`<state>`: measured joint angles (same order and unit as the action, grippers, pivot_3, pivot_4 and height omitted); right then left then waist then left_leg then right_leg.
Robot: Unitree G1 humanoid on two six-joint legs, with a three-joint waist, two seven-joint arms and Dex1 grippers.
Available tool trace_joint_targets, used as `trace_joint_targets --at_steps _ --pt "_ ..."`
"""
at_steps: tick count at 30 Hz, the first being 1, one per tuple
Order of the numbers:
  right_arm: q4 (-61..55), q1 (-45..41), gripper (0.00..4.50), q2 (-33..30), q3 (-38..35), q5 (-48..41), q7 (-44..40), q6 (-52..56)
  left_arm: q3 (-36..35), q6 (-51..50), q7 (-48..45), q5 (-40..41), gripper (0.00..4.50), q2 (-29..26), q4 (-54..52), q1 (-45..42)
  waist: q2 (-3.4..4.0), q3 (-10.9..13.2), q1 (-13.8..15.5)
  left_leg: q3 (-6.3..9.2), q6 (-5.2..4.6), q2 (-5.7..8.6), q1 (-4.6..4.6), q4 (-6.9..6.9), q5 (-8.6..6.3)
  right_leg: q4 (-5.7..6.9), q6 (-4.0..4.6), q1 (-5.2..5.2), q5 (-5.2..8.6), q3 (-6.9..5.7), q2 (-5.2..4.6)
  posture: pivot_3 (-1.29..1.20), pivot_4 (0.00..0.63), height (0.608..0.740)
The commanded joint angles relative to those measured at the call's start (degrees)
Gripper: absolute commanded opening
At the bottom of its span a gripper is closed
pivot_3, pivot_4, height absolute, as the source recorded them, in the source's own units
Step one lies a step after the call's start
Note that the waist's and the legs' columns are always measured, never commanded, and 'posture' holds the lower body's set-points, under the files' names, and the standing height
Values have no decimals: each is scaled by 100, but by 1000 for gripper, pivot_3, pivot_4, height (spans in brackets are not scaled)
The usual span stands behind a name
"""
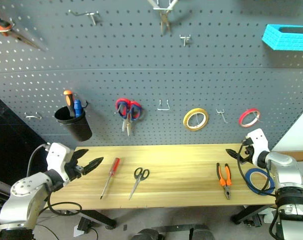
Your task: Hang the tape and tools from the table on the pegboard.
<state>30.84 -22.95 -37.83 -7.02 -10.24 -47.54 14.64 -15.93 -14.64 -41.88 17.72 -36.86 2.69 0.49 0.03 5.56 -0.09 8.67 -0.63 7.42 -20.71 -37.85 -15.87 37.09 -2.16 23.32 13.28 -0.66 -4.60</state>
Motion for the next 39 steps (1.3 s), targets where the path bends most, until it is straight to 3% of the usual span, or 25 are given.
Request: trace_joint_targets --at_steps 1,12,18,24,31,39 --pt "-134 -78 4500 -123 -82 -41 -44 -7 -199 48 41 106 3746 -57 -123 -90 -1 1 0 -1 0 0 0 0 0 0 0 0 0 1 0 -27 69 740" --pt "-792 469 4500 -177 -364 -207 159 533 207 -151 -418 111 3746 -131 -697 162 -8 74 -2 -5 -6 -3 -4 1 -4 -9 -1 1 0 3 0 -49 141 740" --pt "-1832 1419 4500 -238 -726 -452 424 1289 750 -371 -494 48 3746 -36 -1324 320 -15 373 1 -8 -13 -9 -10 -1 -8 -9 -24 2 16 4 -3 -66 231 740" --pt "-2432 1995 4500 -186 -1194 -478 1183 1980 1889 -460 -564 -171 3746 364 -1620 -42 -16 737 -23 -37 -22 -10 -29 -2 -12 -12 -6 23 6 9 -19 -119 307 740" --pt "-3041 2534 4500 -93 -1419 -465 1818 2720 3144 -258 -483 -782 3746 1029 -1105 -627 -51 851 -162 -65 -37 -10 -78 -2 -25 -13 5 78 0 15 -26 -176 320 740" --pt "-3299 2515 4500 253 -1181 -603 1854 2828 3635 -285 -487 -922 3746 1383 -1279 -662 -78 1014 -301 -86 -63 -11 -93 -10 -41 -19 -7 90 -5 26 -30 -173 337 740"
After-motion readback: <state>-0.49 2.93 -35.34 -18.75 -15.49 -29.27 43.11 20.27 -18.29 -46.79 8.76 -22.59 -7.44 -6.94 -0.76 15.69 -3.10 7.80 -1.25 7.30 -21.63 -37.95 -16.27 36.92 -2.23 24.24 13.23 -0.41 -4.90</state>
